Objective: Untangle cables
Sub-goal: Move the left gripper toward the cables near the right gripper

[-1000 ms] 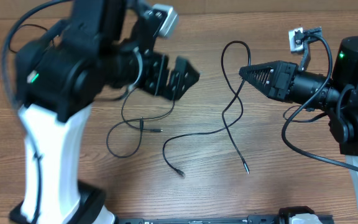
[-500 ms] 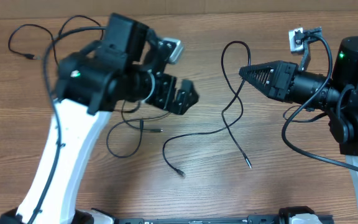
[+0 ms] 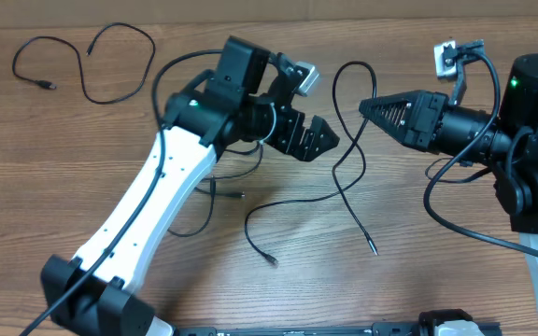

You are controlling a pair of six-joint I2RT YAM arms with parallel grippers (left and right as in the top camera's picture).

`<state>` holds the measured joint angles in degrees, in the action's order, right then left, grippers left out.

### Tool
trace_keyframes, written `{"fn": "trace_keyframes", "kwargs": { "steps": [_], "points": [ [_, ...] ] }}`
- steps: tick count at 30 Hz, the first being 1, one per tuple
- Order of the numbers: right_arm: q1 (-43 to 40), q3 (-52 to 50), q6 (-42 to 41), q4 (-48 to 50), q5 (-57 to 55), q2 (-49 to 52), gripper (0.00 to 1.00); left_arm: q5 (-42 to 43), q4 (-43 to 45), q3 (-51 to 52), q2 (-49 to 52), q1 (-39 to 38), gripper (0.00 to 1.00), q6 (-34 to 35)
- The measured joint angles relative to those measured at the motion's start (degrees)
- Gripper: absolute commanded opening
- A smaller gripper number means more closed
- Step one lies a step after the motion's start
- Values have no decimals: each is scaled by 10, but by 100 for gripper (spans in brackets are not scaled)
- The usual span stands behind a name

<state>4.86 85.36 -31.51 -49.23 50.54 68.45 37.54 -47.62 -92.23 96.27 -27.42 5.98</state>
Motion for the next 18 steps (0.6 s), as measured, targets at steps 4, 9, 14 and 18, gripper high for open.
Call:
{"fn": "trace_keyframes", "kwargs": {
  "steps": [4,9,14,18],
  "points": [
    [0,0,0,8,1,0,4,0,43,6,25,-6,93,1],
    [0,0,0,8,1,0,4,2,93,7,60,-20,89,2],
    [0,0,0,8,1,0,4,4,139,7,94,-30,75,35],
    [0,0,0,8,1,0,4,4,167,8,109,-33,61,65]
  ]
}}
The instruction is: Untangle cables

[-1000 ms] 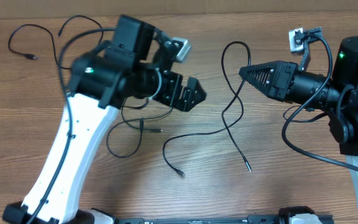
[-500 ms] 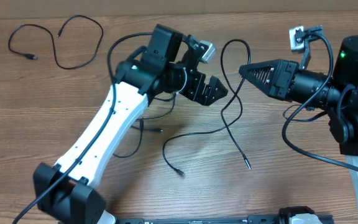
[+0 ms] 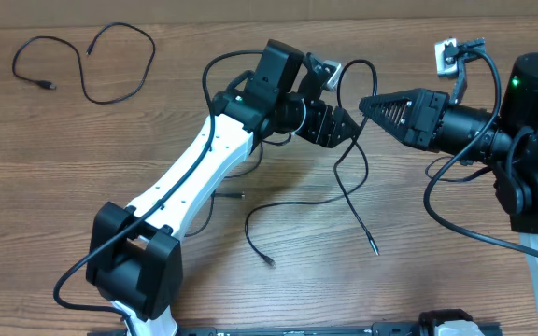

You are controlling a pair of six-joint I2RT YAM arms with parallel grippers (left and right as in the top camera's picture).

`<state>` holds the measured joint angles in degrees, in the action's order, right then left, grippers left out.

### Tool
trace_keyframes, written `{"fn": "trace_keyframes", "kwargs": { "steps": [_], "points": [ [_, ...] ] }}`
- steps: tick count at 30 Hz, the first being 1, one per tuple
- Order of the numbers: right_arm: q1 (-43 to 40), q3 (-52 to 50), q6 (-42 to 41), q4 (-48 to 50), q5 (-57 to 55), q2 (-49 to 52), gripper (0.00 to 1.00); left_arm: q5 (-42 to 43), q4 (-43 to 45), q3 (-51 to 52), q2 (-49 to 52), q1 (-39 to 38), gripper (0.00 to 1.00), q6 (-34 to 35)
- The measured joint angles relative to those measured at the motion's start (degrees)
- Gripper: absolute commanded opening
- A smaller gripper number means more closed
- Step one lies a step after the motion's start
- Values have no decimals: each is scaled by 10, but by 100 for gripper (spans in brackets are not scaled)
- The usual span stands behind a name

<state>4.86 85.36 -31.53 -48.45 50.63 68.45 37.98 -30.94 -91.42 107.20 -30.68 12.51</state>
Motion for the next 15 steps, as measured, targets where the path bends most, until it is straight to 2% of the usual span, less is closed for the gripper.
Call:
{"fn": "trace_keyframes", "kwargs": {
  "steps": [3,6,9,15],
  "points": [
    [0,0,-3,3,0,0,4,7,21,0,1,0,49,21],
    [0,0,-9,9,0,0,4,22,35,0,1,0,33,33],
    [0,0,-13,10,0,0,4,43,39,0,1,0,5,43],
    [0,0,-15,10,0,0,4,76,40,0,1,0,4,43]
  ]
}}
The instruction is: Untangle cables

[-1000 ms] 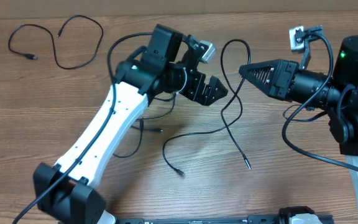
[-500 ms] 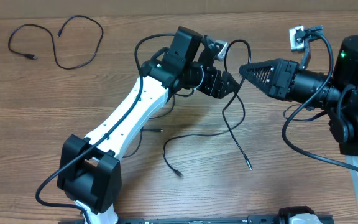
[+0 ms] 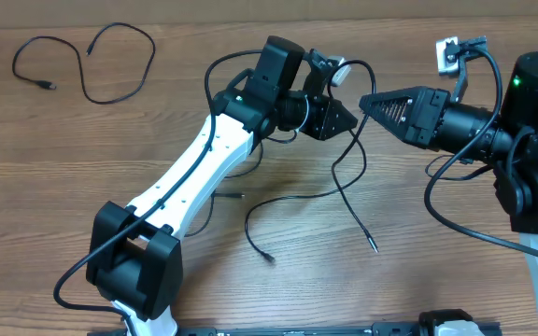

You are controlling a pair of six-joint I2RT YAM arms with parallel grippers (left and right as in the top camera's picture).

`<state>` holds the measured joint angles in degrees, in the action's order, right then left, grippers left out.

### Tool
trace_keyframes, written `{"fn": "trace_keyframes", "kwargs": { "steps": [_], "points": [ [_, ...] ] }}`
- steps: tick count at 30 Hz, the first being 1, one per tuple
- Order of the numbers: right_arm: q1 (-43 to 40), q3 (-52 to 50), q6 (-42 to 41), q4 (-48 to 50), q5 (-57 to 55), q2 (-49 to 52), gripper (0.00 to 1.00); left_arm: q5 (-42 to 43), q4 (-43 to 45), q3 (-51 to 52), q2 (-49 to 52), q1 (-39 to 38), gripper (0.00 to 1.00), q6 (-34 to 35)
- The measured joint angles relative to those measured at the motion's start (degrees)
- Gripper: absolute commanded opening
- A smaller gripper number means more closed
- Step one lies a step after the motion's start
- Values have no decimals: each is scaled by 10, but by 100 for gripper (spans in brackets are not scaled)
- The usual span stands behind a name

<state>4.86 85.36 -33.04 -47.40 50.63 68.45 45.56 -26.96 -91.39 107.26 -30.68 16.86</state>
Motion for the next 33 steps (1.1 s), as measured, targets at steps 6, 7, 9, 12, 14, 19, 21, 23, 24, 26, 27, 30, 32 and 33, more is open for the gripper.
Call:
{"fn": "trace_keyframes", "kwargs": {
  "steps": [6,7,9,12,14,19,21,23,24,26,27,30,32,33],
  "points": [
    [0,0,0,-1,-31,0,4,6,0,0,0,4,4,26],
    [0,0,0,-3,-41,0,4,7,-1,0,0,6,4,30],
    [0,0,0,-16,-70,0,4,9,-6,0,0,14,4,48],
    [-7,0,0,-48,-123,0,4,10,-20,0,0,36,4,76],
    [-22,0,0,-67,-158,0,4,10,-27,0,0,54,4,90],
    [-74,0,0,-102,-204,0,4,11,-50,0,0,79,4,103],
    [-88,0,0,-115,-212,0,6,13,-52,0,0,79,4,105],
    [-96,0,-1,-127,-218,0,10,14,-52,0,0,77,4,107],
    [-98,0,-1,-133,-222,0,11,14,-52,0,0,76,4,107],
    [-99,0,0,-144,-225,0,11,14,-53,0,0,75,4,113],
    [-99,0,0,-149,-226,0,12,14,-56,-1,0,75,4,116],
    [-100,0,-3,-158,-228,0,29,14,-64,-4,-5,75,4,120],
    [-101,0,-1,-161,-230,0,37,14,-65,-10,-14,75,4,122],
    [-101,0,-1,-163,-230,0,39,14,-65,-14,-20,75,4,122]
  ]
}}
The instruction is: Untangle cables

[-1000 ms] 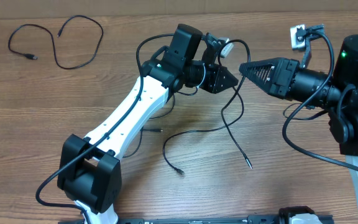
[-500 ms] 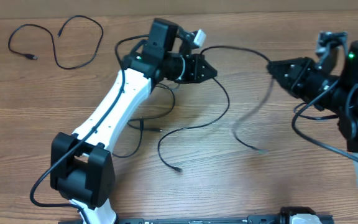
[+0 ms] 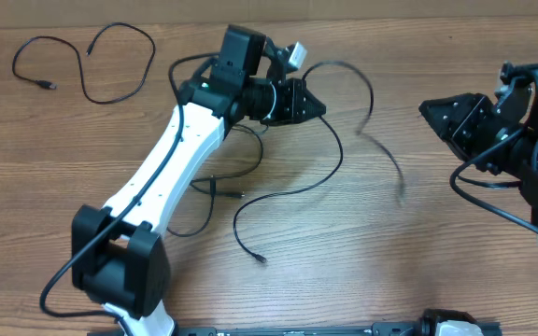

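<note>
My left gripper (image 3: 314, 105) is at the back middle of the table, shut on a thin black cable (image 3: 336, 154). From the fingers one stretch arcs right and hangs blurred to about (image 3: 395, 173). The other stretch runs down and left to a plug end (image 3: 261, 259) on the wood. My right gripper (image 3: 428, 112) is pulled back to the right edge, well clear of the cable, its fingers looking spread with nothing between them. A second black cable (image 3: 92, 65) lies loose and separate at the back left.
The left arm's white link (image 3: 162, 173) crosses the left middle of the table, with its own dark wiring (image 3: 215, 187) trailing beside it. The right arm's base and wiring (image 3: 530, 168) fill the right edge.
The right gripper, which was at the cable near the left gripper, is now far to the right without it. The left gripper moved left with the cable, whose right end now swings free.
At first the right gripper held the cable's upper loop while the left gripper sat open to its left. The left gripper then came up to that loop and was shut on it. Now the right one has let go and drawn away; the left holds the cable.
</note>
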You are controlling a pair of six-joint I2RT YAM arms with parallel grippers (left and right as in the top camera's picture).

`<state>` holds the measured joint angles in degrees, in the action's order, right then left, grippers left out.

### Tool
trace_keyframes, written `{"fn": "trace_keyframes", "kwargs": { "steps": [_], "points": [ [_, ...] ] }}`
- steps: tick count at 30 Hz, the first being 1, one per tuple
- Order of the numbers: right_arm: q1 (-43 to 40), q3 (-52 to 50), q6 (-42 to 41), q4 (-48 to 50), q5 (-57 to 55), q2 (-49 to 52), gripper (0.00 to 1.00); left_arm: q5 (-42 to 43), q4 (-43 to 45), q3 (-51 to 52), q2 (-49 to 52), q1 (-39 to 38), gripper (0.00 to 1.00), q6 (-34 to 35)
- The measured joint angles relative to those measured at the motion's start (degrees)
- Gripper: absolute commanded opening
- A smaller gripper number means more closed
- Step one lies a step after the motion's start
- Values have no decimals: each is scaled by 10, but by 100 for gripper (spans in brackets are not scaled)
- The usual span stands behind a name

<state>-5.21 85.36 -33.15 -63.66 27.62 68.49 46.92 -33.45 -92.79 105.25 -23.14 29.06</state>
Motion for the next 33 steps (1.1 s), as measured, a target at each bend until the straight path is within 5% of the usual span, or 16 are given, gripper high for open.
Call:
{"fn": "trace_keyframes", "kwargs": {
  "steps": [16,26,33],
  "points": [
    [0,0,2,-34,0,0,42,-126,-38,-96,-142,0,4,11],
    [0,0,9,-59,0,0,47,-221,84,-157,-144,5,4,16],
    [0,0,46,-80,0,0,47,-261,106,-157,-144,83,4,65]
  ]
}}
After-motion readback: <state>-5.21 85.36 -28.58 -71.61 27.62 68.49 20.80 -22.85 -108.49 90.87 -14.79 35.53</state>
